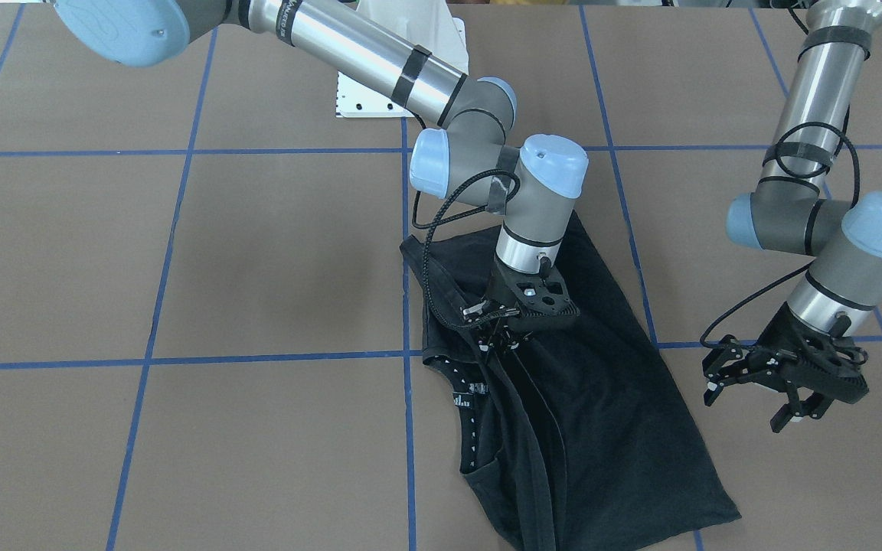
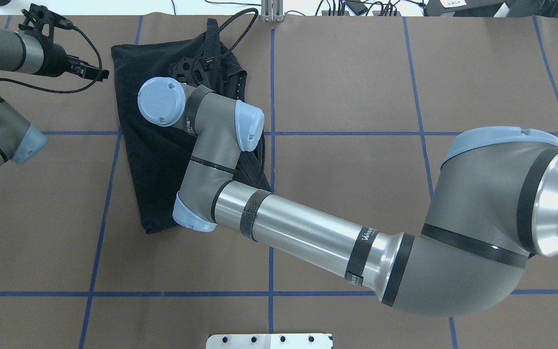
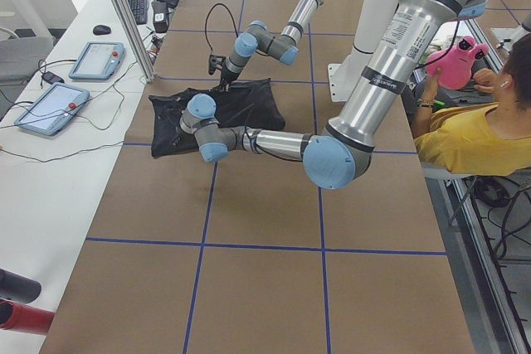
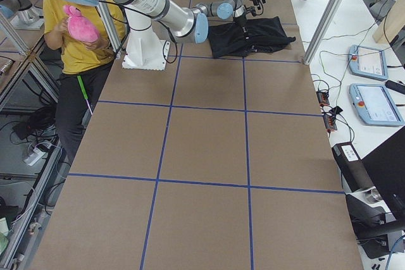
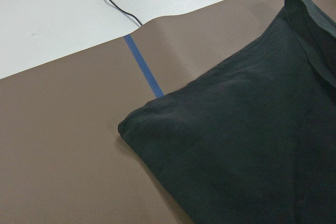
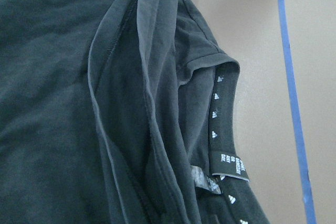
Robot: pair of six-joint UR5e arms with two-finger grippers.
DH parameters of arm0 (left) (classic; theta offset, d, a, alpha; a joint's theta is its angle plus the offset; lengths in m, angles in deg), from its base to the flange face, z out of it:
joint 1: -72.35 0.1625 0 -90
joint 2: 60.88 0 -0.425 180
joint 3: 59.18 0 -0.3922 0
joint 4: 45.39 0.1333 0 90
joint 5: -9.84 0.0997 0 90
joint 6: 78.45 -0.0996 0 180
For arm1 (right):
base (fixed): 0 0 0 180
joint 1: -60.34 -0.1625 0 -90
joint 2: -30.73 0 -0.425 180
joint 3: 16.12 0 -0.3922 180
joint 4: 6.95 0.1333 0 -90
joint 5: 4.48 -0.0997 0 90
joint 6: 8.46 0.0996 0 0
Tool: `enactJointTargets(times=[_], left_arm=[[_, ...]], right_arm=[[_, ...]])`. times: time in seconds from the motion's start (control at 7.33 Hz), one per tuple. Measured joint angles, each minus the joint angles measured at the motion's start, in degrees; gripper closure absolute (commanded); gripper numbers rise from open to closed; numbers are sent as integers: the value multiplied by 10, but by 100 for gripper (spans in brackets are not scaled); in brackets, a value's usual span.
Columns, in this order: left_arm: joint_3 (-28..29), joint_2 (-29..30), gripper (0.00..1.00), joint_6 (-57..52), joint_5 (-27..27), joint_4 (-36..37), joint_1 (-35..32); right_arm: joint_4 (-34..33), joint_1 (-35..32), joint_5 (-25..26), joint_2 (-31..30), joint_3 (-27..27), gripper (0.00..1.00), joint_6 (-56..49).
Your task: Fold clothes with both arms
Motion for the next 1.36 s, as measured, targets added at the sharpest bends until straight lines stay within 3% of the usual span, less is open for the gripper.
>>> enactJointTargets(times=[0.68, 1.09, 1.23, 1.36], left_arm=[[-1, 0, 0, 0, 0, 0, 1], [-1, 0, 0, 0, 0, -1, 1], [-1, 0, 0, 0, 0, -2, 1], [-1, 0, 0, 1, 0, -4, 1]], right_arm=[[5, -17, -4, -7, -11, 100, -35], [5, -19, -5, -113, -136, 96, -38], [6, -18, -4, -140, -161, 64, -38], [6, -18, -4, -152, -175, 1, -38]])
